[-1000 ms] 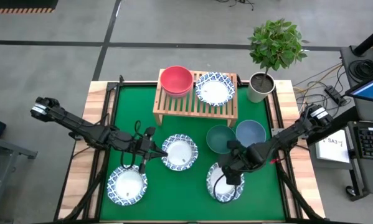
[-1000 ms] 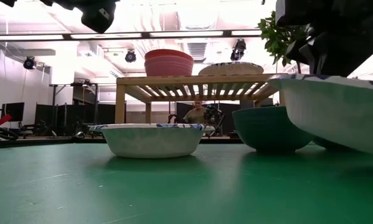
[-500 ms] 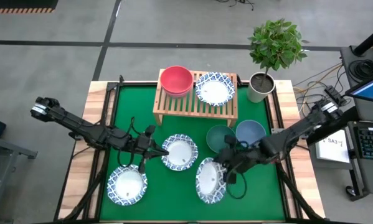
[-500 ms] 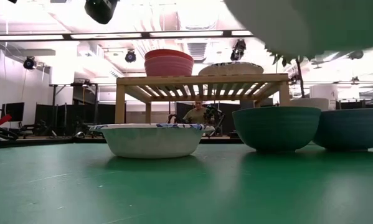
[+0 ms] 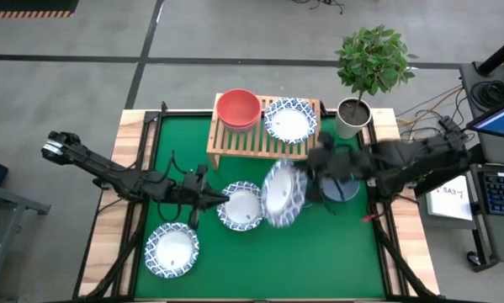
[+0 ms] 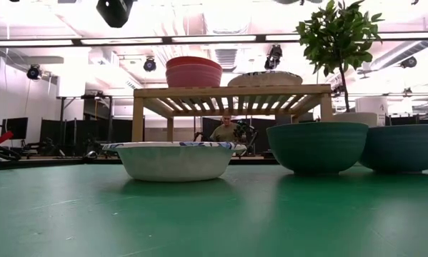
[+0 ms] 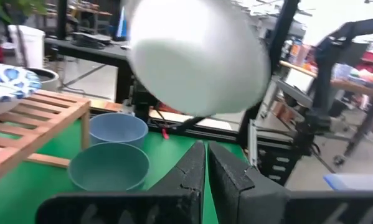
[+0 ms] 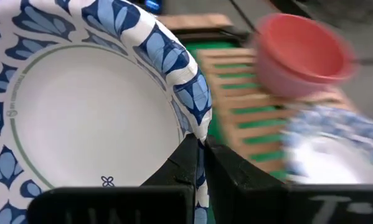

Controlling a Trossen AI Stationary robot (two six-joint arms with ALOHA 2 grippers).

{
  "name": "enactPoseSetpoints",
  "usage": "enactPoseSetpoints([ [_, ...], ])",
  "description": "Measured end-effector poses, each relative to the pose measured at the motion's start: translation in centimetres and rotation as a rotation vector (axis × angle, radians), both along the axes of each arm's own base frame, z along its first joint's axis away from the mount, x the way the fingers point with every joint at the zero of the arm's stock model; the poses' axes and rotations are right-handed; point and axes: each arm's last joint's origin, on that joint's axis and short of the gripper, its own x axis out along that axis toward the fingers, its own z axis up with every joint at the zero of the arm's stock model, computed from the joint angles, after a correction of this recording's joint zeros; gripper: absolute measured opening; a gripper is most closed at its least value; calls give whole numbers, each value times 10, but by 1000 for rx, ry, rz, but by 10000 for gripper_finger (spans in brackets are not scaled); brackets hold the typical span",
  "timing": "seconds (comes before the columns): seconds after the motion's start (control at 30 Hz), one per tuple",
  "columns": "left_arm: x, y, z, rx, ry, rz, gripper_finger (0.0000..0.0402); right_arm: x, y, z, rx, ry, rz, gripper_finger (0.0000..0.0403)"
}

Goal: Place and stack bowls onto a shelf
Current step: Stack the white bowl on top of the white bowl on the shelf

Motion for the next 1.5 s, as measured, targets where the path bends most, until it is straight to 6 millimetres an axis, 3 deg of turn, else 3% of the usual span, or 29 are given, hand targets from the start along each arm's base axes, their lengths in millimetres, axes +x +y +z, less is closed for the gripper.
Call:
enactPoseSetpoints([
  [0.17, 0, 1, 0, 6, -3, 25, 1, 4, -55, 30, -24, 80, -181, 12],
  [0.4, 0, 1, 0, 52, -5, 25, 1, 2, -141, 52, 145, 155, -341, 12],
  [0.57, 0, 1, 0, 67, -5, 25, 1, 4, -186, 50, 214, 257, -401, 12],
  [0.77, 0, 1, 0, 69, -5, 25, 1, 19, -228, 32, 224, 364, -456, 12],
  [0.93, 0, 1, 0, 70, -2, 25, 1, 29, -249, 14, 239, 453, -468, 13],
  [1.2, 0, 1, 0, 73, -6, 25, 1, 35, -262, 2, 232, 509, -451, 17],
  [1.5, 0, 1, 0, 68, -6, 25, 1, 30, -265, 5, 235, 496, -491, 111],
])
